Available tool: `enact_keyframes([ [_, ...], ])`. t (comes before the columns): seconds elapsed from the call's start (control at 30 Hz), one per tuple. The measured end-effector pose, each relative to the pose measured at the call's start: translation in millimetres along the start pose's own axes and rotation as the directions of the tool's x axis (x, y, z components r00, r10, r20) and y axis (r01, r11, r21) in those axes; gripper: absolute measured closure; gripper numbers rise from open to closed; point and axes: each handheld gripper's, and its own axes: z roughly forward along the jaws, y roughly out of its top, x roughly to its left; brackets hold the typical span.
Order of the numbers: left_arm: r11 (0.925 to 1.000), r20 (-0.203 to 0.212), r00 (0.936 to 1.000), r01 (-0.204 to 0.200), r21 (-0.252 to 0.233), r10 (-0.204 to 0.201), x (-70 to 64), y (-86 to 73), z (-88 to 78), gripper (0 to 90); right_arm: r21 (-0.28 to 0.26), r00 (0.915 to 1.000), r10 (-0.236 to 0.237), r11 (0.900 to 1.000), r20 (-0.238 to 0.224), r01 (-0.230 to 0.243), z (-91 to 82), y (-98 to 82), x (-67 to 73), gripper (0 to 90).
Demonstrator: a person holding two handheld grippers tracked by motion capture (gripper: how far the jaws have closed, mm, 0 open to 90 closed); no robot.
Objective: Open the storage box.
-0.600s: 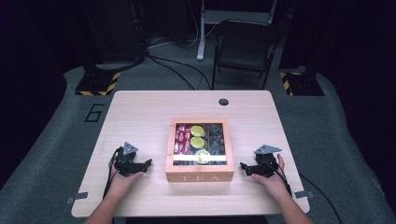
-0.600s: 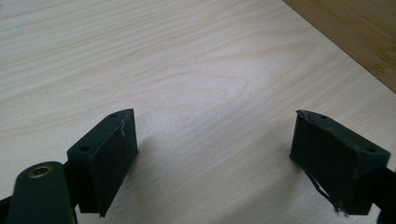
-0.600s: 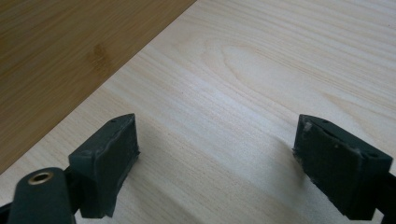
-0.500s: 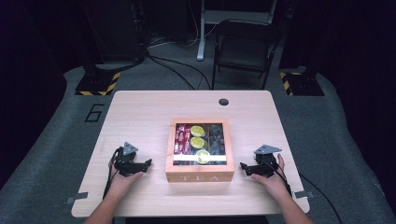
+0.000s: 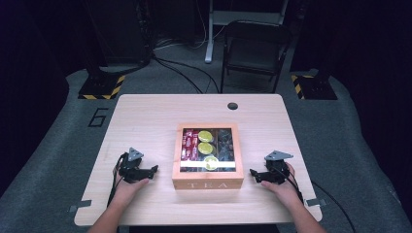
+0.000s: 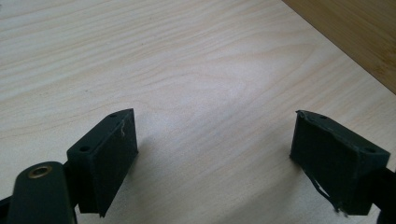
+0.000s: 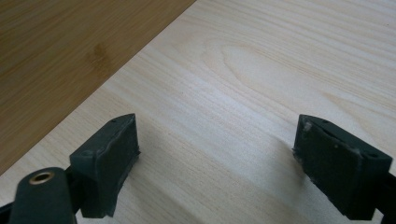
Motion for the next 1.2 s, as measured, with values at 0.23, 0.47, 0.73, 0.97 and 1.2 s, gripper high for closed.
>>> enact_keyframes([
  [0.23,1.0000,0.001,1.0000,0.001,-0.005,-0.001,-0.7,0.1,-0.3,16.5,0.000,1.0000,0.004,1.000,0.005,-0.004,-0.4,0.2,0.5,15.8],
  [0.47,1.0000,0.007,1.0000,0.001,-0.001,-0.001,-1.9,1.4,-2.1,24.2,0.016,0.9989,0.046,0.999,-0.008,-0.046,-8.1,2.1,-2.4,35.3],
  [0.73,0.9976,0.033,0.9971,0.069,0.003,-0.069,-3.7,2.5,-6.4,29.7,0.010,1.0000,0.003,1.000,0.002,-0.003,-15.7,7.2,2.0,38.0],
  [0.97,0.9955,0.059,0.9938,0.094,-0.004,-0.094,-8.8,7.8,-15.0,31.9,0.001,0.9998,-0.019,1.000,-0.011,0.019,-20.4,9.6,7.3,39.4],
  [1.2,0.9958,0.078,0.9928,0.091,-0.002,-0.091,-14.9,11.7,-21.2,33.9,-0.013,0.9993,-0.034,0.999,-0.017,0.034,-24.5,11.1,10.1,39.8],
])
